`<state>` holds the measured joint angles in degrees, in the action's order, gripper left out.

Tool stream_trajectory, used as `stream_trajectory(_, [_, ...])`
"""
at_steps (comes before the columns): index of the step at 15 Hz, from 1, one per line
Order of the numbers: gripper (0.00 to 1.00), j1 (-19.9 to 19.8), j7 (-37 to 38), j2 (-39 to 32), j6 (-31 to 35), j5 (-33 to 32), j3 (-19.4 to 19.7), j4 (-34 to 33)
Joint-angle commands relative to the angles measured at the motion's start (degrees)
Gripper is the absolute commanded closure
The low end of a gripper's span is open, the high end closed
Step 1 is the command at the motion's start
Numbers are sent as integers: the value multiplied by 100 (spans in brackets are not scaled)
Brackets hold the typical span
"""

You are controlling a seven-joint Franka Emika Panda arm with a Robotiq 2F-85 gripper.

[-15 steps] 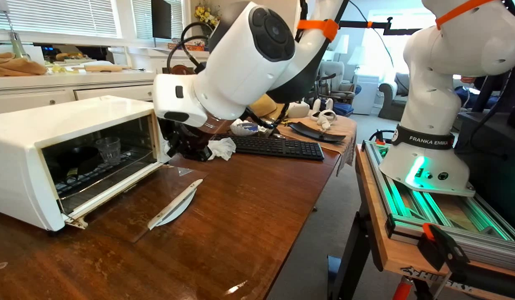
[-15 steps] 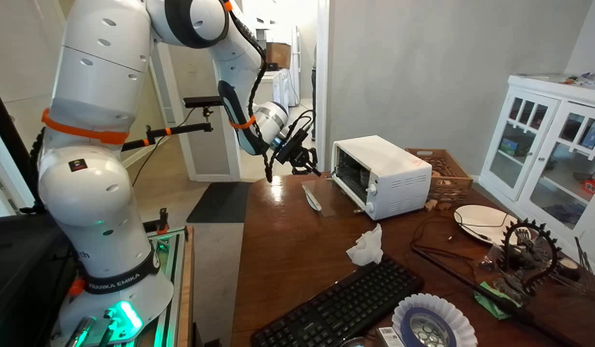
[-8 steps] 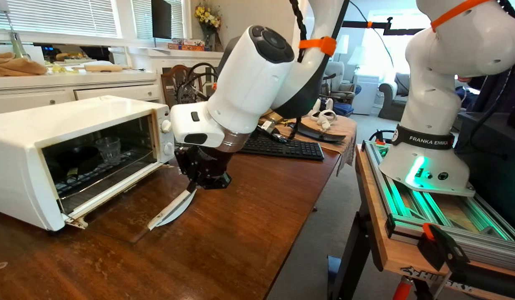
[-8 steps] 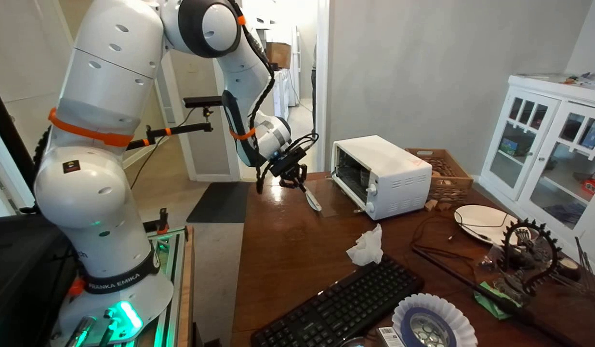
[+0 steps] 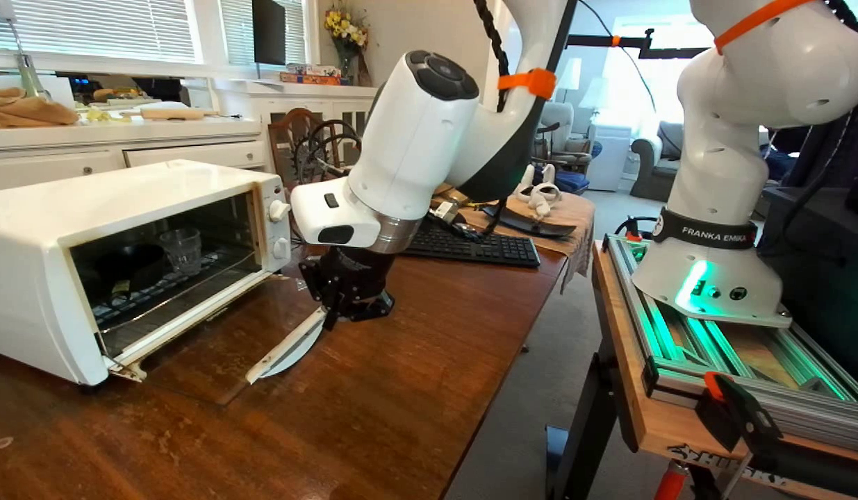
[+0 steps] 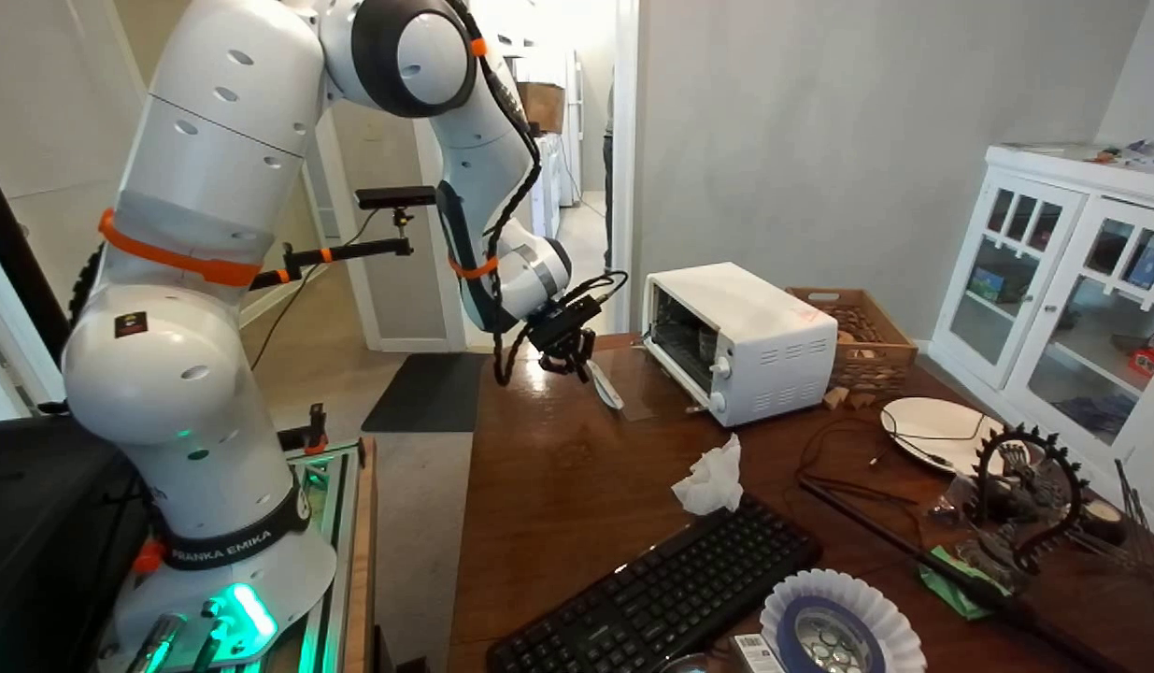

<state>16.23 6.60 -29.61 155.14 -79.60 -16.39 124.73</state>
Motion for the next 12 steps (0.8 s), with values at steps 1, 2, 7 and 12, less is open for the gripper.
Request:
stream_trajectory(1, [100,34,-84,-121,-88,-6,22,-145])
stream_trajectory(2, [100,44,-58,-163,-97,-79,55,-190])
stream_trajectory(7, [100,53,-18,-472,-66,-269,209,-453])
stream_trajectory(12, [100,77,-87,-739,-73,-208,207,-613])
